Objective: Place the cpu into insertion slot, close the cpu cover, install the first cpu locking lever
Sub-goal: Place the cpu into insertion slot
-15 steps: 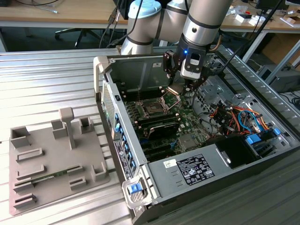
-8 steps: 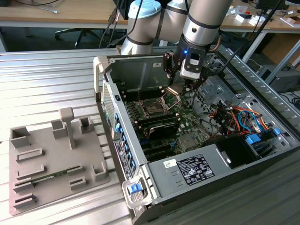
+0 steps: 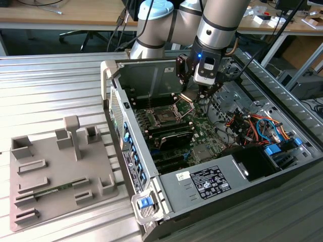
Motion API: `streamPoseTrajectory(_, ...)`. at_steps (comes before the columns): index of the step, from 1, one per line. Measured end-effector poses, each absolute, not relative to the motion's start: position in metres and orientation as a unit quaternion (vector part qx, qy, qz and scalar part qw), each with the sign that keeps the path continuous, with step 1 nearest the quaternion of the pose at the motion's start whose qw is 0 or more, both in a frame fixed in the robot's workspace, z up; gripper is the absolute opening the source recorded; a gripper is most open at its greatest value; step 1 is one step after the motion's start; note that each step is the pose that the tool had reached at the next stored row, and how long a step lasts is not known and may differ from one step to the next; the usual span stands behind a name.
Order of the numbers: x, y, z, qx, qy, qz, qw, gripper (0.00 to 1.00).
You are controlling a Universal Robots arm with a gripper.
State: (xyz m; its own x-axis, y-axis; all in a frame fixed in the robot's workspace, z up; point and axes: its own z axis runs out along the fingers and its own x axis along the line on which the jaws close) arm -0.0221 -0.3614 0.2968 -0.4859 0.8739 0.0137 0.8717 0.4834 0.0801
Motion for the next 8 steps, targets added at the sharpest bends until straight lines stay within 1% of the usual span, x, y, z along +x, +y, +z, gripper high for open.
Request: streamPoseTrajectory(8, -0.0221, -0.3614, 0.2967, 0.51, 0.859, 0.038, 0.015, 0.55)
